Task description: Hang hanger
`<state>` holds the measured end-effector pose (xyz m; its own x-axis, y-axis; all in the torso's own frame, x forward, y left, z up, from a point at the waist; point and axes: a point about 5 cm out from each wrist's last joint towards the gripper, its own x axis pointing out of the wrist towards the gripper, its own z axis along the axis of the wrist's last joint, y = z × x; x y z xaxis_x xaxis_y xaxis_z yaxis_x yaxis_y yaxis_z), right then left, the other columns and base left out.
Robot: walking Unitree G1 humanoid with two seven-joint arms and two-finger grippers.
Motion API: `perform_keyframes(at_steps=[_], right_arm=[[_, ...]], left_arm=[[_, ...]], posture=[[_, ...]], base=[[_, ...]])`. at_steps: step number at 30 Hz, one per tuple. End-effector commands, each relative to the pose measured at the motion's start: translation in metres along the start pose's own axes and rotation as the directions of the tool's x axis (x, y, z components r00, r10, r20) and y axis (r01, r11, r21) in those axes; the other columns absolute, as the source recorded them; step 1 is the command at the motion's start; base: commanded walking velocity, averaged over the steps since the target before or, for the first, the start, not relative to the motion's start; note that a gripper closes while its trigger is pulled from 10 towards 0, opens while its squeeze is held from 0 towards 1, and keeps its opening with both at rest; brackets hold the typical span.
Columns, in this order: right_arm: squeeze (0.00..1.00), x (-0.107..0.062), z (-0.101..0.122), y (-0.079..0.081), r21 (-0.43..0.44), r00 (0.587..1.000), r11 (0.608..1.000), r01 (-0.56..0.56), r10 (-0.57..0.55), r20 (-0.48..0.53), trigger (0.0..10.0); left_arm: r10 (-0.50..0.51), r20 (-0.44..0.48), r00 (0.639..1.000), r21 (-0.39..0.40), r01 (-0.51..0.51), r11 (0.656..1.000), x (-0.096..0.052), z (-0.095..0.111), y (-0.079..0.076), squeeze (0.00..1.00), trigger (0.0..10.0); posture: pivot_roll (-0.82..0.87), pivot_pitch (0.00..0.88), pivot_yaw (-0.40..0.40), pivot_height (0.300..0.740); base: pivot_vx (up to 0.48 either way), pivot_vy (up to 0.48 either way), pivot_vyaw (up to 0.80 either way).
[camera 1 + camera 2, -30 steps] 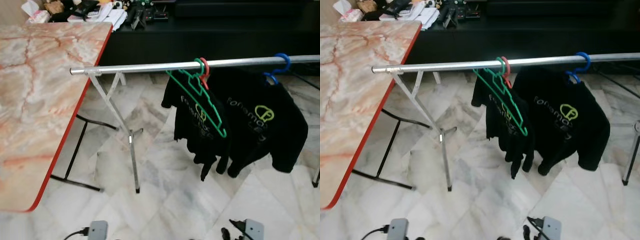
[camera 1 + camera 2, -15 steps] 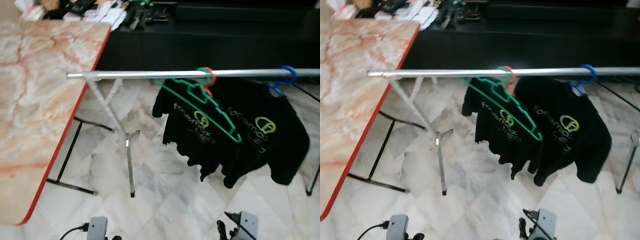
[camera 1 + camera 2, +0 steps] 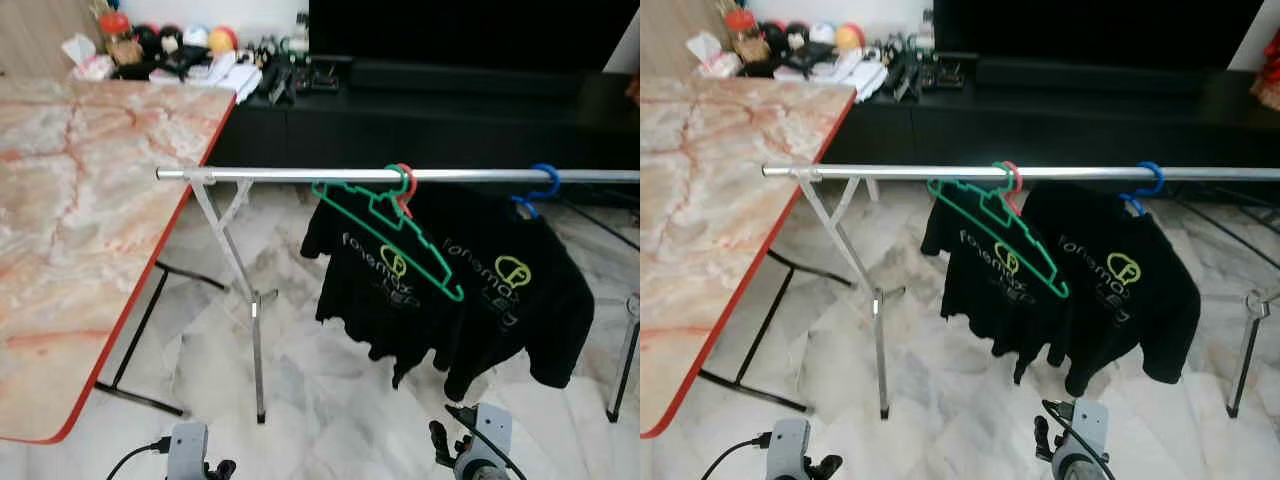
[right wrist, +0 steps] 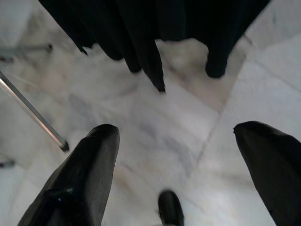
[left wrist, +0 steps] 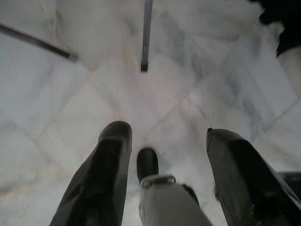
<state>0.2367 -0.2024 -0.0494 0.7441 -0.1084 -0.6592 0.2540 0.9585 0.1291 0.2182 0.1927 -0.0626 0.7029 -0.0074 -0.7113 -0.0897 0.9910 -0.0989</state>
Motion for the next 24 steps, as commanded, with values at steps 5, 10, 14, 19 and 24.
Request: perform_keyframes(at_steps=[5, 10, 14, 19, 24], right_arm=[[0.0, 0.001, 0.007, -0.002, -0.013, 1.0, 1.0, 0.003, -0.003, 0.014, 10.0], [0.0, 0.002, 0.007, -0.003, -0.03, 1.0, 1.0, 0.003, -0.003, 0.008, 10.0], [0.0, 0.003, 0.011, -0.004, -0.066, 1.0, 0.998, -0.006, 0.006, -0.001, 10.0], [0.0, 0.002, 0.018, -0.017, -0.073, 1.0, 0.997, -0.01, 0.011, 0.009, 10.0], [0.0, -0.006, 0.003, -0.045, -0.056, 0.998, 0.998, 0.04, -0.043, -0.044, 10.0]], left_arm=[[0.037, -0.038, 0.999, -0.01, -0.038, 0.999, -0.002, -0.004, 0.013, 0.0, 10.0], [0.069, -0.034, 0.997, -0.027, -0.07, 0.997, -0.004, -0.001, 0.026, 0.0, 10.0], [0.114, -0.019, 0.993, -0.063, -0.115, 0.991, -0.007, 0.005, 0.041, 0.0, 10.0], [0.134, -0.016, 0.991, -0.107, -0.135, 0.985, -0.008, 0.002, 0.042, 0.0, 10.0], [0.142, -0.088, 0.986, -0.138, -0.153, 0.979, -0.013, -0.028, 0.033, 0.0, 10.0]], posture=[[-0.03, 0.0, 0.029, 0.74], [0.0, 0.0, 0.009, 0.74], [0.04, 0.0, -0.018, 0.74], [0.06, 0.0, -0.053, 0.74], [0.06, 0.0, -0.078, 0.74]], base=[[0.0, 0.0, 0.0], [0.0, 0.0, 0.0], [0.0, 0.0, 0.0], [0.0, 0.0, 0.0], [0.0, 0.0, 0.0]])
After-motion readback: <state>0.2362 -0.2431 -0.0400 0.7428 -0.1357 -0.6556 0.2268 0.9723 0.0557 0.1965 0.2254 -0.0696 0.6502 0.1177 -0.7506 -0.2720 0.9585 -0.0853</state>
